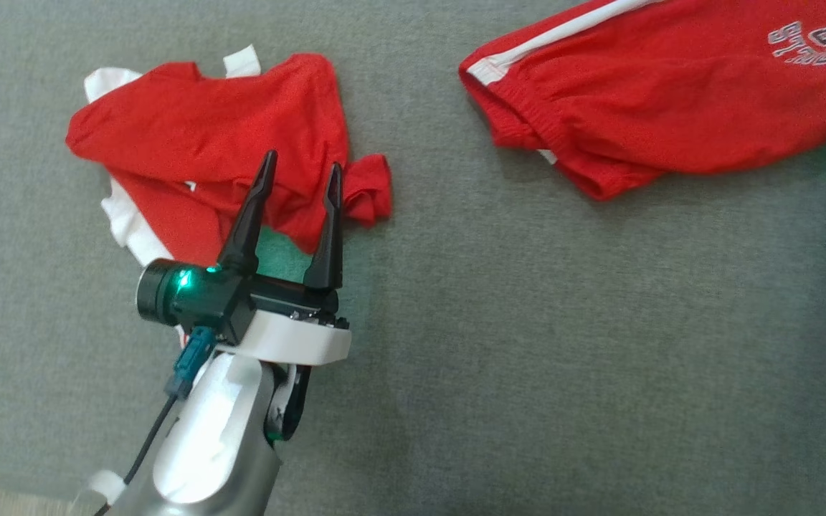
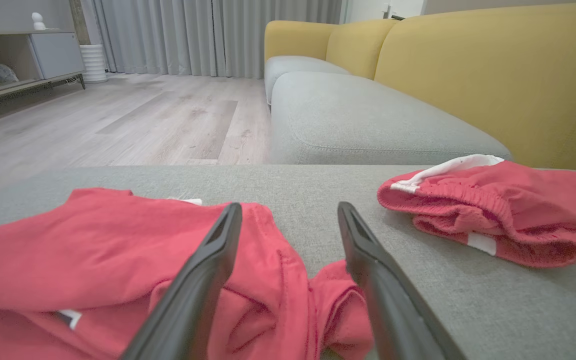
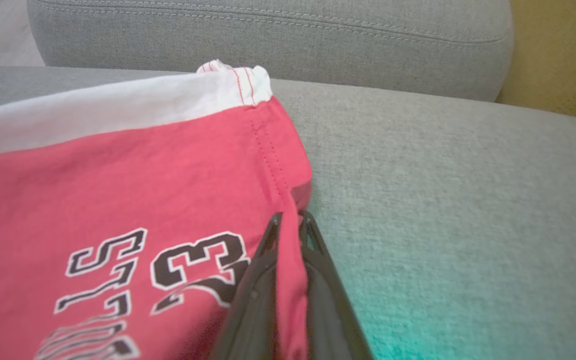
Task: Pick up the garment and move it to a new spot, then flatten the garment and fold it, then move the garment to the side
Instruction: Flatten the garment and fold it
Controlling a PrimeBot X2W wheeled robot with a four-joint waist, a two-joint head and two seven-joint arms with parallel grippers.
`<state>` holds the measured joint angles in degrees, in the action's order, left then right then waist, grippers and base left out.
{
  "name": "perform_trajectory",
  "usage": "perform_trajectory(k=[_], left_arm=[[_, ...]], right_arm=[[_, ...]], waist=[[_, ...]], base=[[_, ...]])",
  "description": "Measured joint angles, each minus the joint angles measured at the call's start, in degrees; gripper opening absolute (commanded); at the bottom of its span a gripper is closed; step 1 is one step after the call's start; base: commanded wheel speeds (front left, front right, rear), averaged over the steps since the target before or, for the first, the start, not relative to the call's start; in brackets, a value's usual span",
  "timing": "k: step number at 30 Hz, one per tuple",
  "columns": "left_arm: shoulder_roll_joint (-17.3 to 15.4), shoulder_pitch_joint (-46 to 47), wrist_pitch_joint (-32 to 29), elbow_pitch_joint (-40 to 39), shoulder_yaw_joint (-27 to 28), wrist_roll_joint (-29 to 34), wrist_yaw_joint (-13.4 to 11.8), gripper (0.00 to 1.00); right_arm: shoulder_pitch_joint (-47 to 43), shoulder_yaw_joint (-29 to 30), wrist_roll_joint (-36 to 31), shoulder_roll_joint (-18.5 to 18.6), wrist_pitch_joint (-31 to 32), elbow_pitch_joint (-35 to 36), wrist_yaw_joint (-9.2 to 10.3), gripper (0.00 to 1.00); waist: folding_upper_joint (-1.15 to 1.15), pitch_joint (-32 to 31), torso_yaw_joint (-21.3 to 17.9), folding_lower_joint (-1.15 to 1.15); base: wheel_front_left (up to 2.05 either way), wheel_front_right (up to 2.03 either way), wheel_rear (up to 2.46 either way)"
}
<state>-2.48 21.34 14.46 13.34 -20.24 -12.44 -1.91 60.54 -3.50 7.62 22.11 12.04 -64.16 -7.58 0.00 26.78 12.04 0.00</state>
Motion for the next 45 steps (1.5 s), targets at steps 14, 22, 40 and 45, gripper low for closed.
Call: perform_trajectory(k=[14,22,40,45], left_arm=[[0.1,-2.2,0.0,0.8,2.0,1.4,0.7,1.0],[0.0,-3.5,0.0,0.8,2.7,1.9,1.5,1.0],[0.0,-7.3,0.0,1.4,4.2,2.4,1.5,1.0],[0.0,-7.9,0.0,1.4,4.2,2.4,1.5,1.0]], right_arm=[[-5.8,-2.9,9.0,6.1,-7.6,-1.5,0.0,0.0],[-8.9,1.1,9.0,10.4,-12.0,-5.7,0.0,0.0],[-9.4,-7.8,12.6,-0.3,-19.2,2.4,0.0,0.0],[-10.3,-13.3,16.2,-1.9,-19.1,7.3,0.0,0.0]], waist=[[0.0,-7.1,-4.8,-0.01],[0.0,-10.0,-6.2,-0.02],[0.0,-15.7,-6.0,-0.01],[0.0,-16.4,-5.6,-0.01]], base=[[0.0,0.0,0.0],[0.0,0.0,0.0],[0.0,0.0,0.0],[0.0,0.0,0.0]])
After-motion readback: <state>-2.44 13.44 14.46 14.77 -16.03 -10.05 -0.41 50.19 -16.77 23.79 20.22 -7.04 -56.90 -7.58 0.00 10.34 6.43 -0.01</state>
